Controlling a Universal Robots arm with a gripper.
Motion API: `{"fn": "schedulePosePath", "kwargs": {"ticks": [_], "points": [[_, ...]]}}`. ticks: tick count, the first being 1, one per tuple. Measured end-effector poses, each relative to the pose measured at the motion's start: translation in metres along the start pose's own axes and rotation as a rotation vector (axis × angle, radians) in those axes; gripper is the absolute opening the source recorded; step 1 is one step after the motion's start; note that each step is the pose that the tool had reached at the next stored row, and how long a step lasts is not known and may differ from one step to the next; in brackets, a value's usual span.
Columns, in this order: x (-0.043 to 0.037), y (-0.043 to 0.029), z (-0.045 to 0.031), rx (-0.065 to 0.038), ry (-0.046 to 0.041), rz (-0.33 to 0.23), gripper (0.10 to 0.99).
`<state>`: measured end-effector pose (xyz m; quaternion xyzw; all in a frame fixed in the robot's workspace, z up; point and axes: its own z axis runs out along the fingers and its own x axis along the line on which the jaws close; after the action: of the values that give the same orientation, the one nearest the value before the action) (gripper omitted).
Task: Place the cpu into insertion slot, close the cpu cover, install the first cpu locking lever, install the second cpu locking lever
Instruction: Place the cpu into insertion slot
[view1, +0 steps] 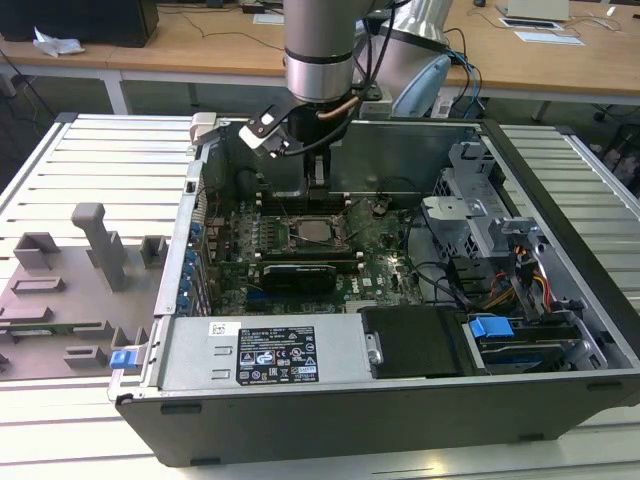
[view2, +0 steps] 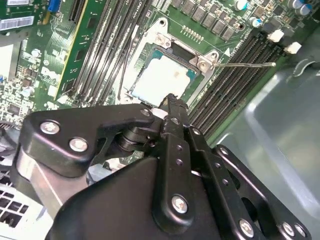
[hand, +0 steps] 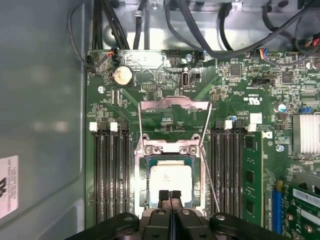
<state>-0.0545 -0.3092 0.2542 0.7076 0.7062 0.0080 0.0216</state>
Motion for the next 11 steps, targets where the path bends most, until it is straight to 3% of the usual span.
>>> {"fn": "schedulePosePath", "kwargs": {"ticks": [7, 11], "points": [[-0.0004, 0.0013, -0.0301, 0.0, 0.0, 0.0, 0.106], [-0.0005, 0.0014, -0.0332, 0.0, 0.0, 0.0, 0.106]]}}
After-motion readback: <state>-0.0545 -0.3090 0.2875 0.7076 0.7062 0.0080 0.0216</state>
